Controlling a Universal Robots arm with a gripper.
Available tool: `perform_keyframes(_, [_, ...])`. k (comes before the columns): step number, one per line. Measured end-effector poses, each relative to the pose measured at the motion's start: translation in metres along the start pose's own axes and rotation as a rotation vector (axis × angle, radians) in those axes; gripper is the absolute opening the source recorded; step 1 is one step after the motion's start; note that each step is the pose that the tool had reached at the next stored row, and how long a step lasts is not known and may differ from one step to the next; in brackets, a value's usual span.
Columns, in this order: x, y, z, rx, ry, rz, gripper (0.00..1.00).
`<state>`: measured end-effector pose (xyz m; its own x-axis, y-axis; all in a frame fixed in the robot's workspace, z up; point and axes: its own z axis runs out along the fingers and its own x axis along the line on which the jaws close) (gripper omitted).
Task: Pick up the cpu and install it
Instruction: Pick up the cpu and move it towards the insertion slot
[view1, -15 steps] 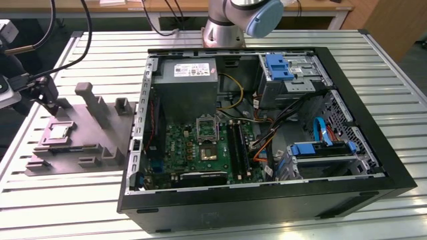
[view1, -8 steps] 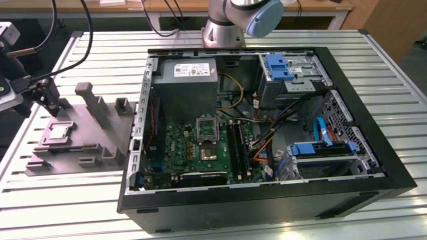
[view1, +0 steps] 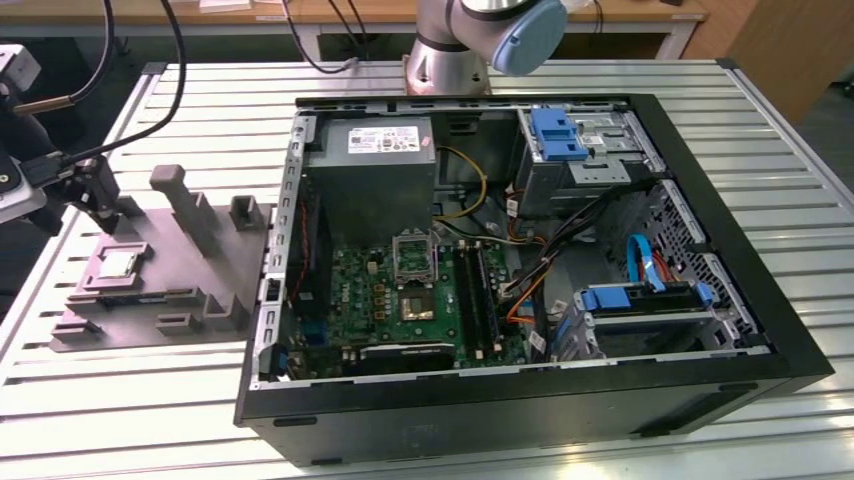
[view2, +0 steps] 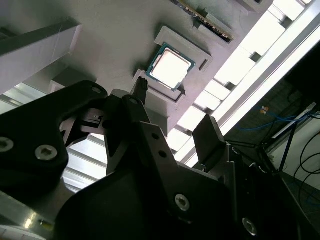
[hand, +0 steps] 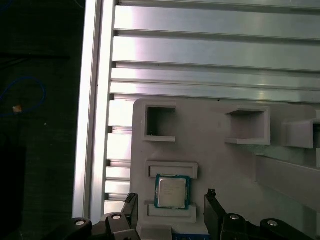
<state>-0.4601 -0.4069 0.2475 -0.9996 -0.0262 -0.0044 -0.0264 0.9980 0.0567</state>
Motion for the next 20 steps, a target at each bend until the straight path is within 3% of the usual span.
perform_keyframes(4, [0.0, 0.0, 0.0001, 0.0, 0.0, 0.0, 0.65])
perform_keyframes(7, [0.0, -0.0001, 0.0017, -0.0002, -0.0004, 0.0, 0.77])
perform_keyframes(20, [0.0002, -0.0039, 0.0213, -0.0001, -0.0006, 0.0, 0.77])
